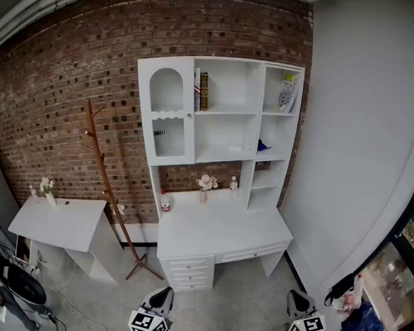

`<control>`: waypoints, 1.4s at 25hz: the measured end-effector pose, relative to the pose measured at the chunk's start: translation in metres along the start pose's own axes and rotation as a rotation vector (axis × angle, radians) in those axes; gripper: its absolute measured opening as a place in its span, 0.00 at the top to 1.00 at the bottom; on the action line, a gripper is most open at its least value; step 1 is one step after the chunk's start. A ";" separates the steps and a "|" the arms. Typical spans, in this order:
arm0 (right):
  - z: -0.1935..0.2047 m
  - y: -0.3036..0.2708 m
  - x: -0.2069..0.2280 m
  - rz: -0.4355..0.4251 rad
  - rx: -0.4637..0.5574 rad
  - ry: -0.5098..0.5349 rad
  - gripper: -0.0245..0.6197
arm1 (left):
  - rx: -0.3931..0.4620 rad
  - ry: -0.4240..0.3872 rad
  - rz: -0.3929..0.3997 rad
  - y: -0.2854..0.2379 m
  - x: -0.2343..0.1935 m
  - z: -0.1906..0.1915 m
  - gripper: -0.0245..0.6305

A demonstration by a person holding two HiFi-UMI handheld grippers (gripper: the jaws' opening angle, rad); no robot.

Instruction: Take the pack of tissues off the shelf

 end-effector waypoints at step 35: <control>0.007 0.005 0.049 -0.071 0.004 -0.019 0.91 | -0.034 -0.005 -0.052 0.004 0.050 0.011 0.92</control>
Point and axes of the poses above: the fingertips, and each gripper's own axes: y backward along the fingers, x to its right, z out of its underside, the point moved 10 cm from there along y, backward along the fingers, and after that the axes turned 12 degrees about -z, right-handed, at the moved point
